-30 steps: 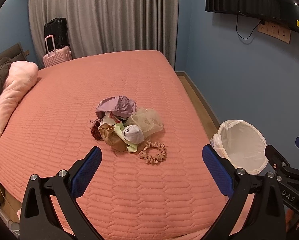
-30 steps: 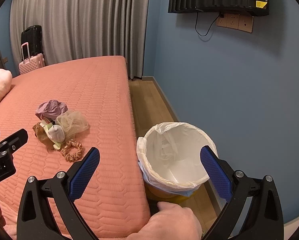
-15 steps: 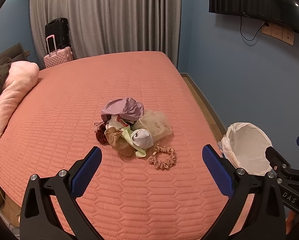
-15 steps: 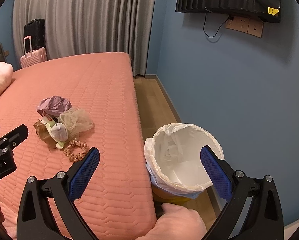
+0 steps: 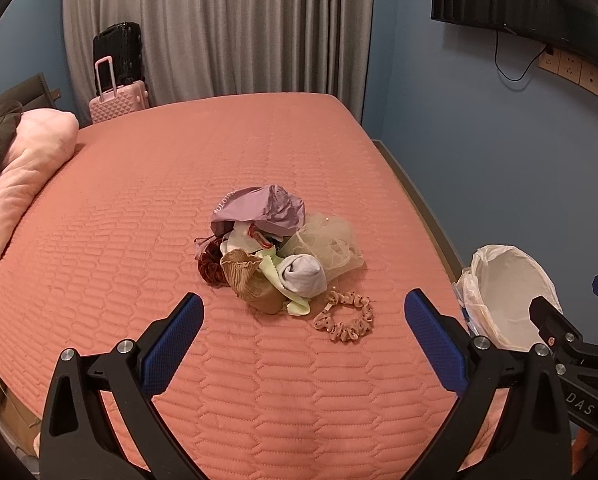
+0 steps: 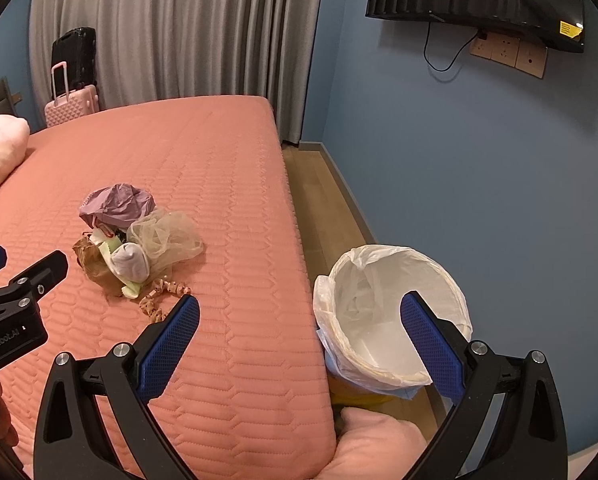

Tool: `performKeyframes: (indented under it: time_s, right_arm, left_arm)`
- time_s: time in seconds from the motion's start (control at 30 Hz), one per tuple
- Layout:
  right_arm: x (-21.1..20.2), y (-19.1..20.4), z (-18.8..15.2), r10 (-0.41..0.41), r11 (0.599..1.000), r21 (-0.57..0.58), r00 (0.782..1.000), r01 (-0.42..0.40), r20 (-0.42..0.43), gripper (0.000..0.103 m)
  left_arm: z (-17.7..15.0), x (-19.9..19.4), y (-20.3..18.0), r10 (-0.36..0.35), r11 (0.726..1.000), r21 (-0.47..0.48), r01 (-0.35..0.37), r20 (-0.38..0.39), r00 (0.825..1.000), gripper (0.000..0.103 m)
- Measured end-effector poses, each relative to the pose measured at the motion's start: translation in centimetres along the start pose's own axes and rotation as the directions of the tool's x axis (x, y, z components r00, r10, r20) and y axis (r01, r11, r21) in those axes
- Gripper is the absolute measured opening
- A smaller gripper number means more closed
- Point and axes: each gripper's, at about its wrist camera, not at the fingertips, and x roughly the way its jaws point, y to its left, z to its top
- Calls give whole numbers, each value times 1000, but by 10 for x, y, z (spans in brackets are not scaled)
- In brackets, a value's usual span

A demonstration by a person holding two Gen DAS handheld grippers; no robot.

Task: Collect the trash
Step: 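Grasp the brown scrunchie with the right tool while the left tool grasps the brown stocking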

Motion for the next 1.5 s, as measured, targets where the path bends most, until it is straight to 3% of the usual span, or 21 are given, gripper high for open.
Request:
performKeyframes:
  time_s: [0.47,0.7,0.8,0.9,1.0,1.07,1.3,1.37,1.43,1.5]
  right_arm:
    - [63,83,0,149,986,-67,986,-154,-78,98]
    - [116,104,-7,159,985,-49,976,-168,-147,96]
    - [138,107,-10,172,982,-39,967,-183,-188,88]
    - [156,107,-12,208,977,6,950,-212,-233,79]
    - [170,111,-15,228,973,15,940,-232,-254,73]
    - [178,114,-19,241,969,13,931,-247,-275,63]
    - [205,125,-33,288,955,29,901,-295,-325,34]
    - [205,128,-34,295,952,23,901,-304,-318,22]
    - [205,129,-34,312,947,29,893,-320,-325,11]
    - [201,129,-32,324,943,37,890,-330,-321,10]
  left_arm:
    - [-8,46,73,69,995,-74,-74,-62,996,96]
    - [-3,70,79,28,996,-80,-36,-98,995,96]
    - [4,82,71,-11,996,-90,2,-106,994,96]
    - [7,94,66,-3,998,-70,-4,-101,995,96]
    - [6,106,78,5,995,-102,-16,-108,994,96]
    - [3,113,91,6,990,-139,-23,-121,993,93]
    - [-6,139,104,-51,986,-165,20,-185,981,62]
    - [-9,143,102,-89,985,-166,56,-197,976,46]
    - [-13,146,101,-146,977,-182,108,-213,966,22]
    - [-15,142,102,-170,972,-197,129,-212,962,12]
